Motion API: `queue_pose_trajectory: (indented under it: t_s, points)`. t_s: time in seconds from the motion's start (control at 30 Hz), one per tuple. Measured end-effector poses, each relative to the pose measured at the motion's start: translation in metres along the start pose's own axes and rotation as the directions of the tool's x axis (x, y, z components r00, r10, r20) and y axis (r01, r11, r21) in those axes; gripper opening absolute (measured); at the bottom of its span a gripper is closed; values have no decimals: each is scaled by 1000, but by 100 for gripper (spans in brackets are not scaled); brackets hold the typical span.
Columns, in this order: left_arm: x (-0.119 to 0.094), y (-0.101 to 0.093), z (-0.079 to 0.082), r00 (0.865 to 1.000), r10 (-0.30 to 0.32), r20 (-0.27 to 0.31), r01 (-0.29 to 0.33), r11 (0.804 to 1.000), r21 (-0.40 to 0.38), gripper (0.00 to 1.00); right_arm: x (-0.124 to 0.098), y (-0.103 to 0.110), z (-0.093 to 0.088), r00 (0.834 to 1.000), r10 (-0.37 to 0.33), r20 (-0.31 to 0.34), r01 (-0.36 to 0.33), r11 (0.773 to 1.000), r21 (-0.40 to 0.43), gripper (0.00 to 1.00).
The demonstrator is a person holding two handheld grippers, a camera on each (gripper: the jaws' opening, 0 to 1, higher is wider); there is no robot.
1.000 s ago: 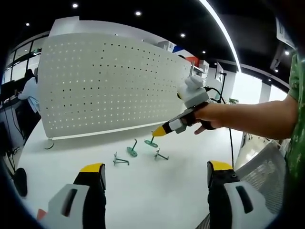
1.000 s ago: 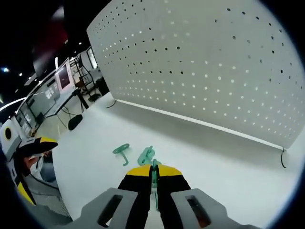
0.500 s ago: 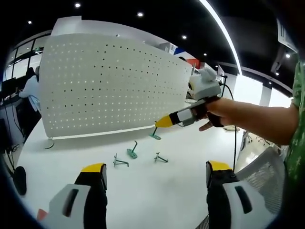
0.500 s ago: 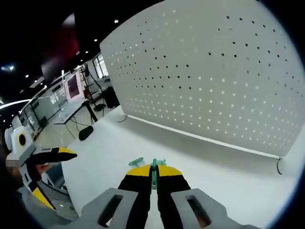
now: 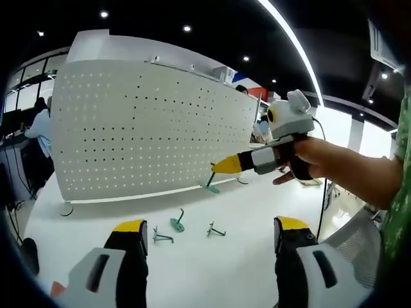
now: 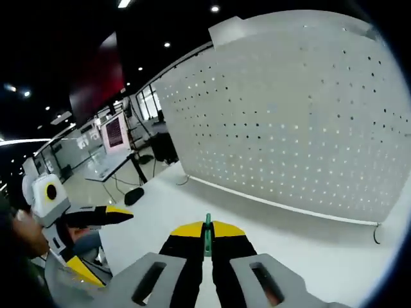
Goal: Insert the hook assembly into the mounting plate slot until the hook locks in place.
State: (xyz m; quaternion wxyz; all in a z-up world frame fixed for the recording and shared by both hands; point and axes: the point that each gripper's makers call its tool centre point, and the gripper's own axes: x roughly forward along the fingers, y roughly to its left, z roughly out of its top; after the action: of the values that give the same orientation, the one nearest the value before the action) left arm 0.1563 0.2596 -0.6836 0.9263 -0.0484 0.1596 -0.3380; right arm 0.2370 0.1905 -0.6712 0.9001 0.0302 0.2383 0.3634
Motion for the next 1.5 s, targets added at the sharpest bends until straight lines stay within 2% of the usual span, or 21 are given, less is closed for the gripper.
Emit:
queue_pose_trajectory:
  t_s: [0.33,0.5,0.7,0.73,0.83,1.1,1.27,1.5]
  points:
    - [5,-6,23,997,-43,66,48,997,-66,74,-20,31,27,995,54,80,-53,998,-22,1]
    - [7,-7,25,996,-57,75,66,991,-120,68,-26,43,32,992,76,103,-73,997,-29,1]
    - [7,-12,29,991,-95,90,112,972,-204,57,-31,52,36,989,89,118,-84,995,-44,1]
    - [7,-13,30,990,-101,95,120,969,-218,55,-32,52,37,989,90,120,-85,995,-46,1]
    - [7,-16,34,985,-125,116,155,941,-301,49,-33,57,38,987,97,127,-91,995,-51,1]
    - [7,-19,36,980,-156,126,192,911,-364,37,-32,68,39,984,118,131,-110,992,-69,1]
    - [5,-19,40,971,-179,157,232,862,-451,29,-32,76,39,982,133,133,-123,989,-79,1]
    - [5,-22,40,968,-194,160,248,839,-485,19,-32,86,39,979,152,133,-141,986,-92,1]
